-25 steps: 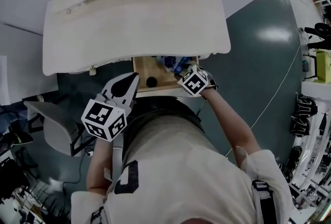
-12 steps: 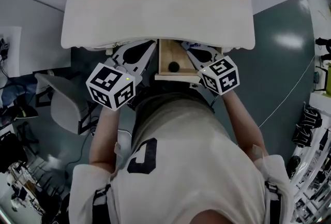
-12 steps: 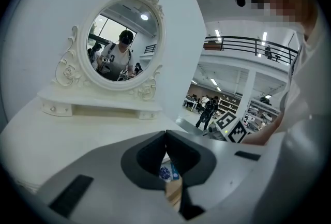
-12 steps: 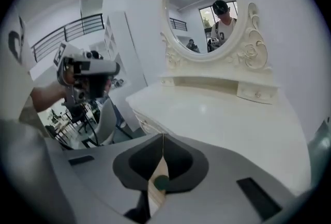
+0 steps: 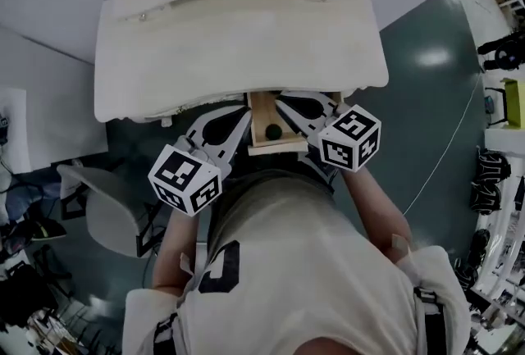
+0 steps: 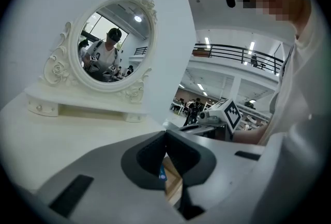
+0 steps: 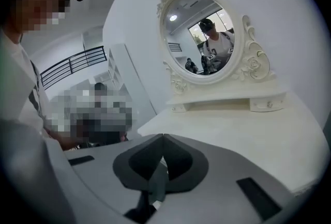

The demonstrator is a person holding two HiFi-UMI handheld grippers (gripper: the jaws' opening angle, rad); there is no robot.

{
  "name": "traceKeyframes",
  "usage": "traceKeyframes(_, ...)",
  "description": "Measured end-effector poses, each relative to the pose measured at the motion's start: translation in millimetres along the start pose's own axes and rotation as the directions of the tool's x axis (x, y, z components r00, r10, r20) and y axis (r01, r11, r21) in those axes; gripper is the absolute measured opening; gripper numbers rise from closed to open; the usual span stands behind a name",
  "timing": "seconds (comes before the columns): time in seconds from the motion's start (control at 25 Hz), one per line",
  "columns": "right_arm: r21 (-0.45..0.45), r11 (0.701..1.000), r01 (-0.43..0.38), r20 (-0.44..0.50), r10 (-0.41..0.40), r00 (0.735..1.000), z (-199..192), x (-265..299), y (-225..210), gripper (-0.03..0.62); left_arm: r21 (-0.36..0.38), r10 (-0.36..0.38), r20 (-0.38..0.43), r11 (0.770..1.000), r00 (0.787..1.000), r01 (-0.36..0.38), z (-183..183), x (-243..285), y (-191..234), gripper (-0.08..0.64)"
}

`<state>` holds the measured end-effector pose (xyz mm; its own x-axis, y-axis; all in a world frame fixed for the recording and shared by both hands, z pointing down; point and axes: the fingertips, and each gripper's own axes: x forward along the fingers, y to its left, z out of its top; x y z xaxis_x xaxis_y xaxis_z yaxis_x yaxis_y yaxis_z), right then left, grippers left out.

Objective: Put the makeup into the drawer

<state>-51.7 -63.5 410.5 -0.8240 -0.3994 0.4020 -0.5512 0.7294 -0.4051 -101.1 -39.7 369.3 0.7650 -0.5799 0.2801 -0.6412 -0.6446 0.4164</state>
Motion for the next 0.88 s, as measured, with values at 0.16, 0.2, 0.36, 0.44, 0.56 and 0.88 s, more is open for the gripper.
traceKeyframes(0.16, 0.055, 0.997, 0.05, 0.068, -0.054, 0.996, 13.6, -12.2, 4.9, 0.028, 0.027, -0.089, 0.004, 0.996, 0.996, 0.089, 8.9, 7.6, -9.3, 0.031)
traceKeyframes(0.2, 0.067, 0.995, 0.07, 0.081, -0.076, 0.994, 14.8, -17.2, 6.2, 0.029, 0.031, -0.111, 0.003, 0.993, 0.994, 0.111, 11.2, 9.0, -9.5, 0.031)
traceKeyframes(0.36, 0.118, 0.984, 0.134, 0.113, -0.148, 0.983, 10.4, -40.4, 15.6, 0.029, 0.024, -0.176, -0.003, 0.984, 0.984, 0.176, 16.7, 7.9, -8.9, 0.031)
traceKeyframes(0.44, 0.128, 0.981, 0.146, 0.126, -0.162, 0.979, 9.1, -50.3, 16.7, 0.028, 0.043, -0.187, 0.007, 0.981, 0.982, 0.187, 23.0, 9.1, -8.4, 0.031)
traceKeyframes(0.56, 0.135, 0.98, 0.143, 0.13, -0.16, 0.978, 5.5, -58.7, 24.5, 0.029, 0.04, -0.186, 0.044, 0.982, 0.982, 0.184, 31.9, 1.0, -12.3, 0.031)
traceKeyframes(0.88, 0.08, 0.994, 0.069, 0.106, -0.077, 0.991, 0.8, -35.5, 45.2, 0.028, 0.052, -0.158, 0.077, 0.987, 0.984, 0.154, 27.3, -34.7, -6.2, 0.031)
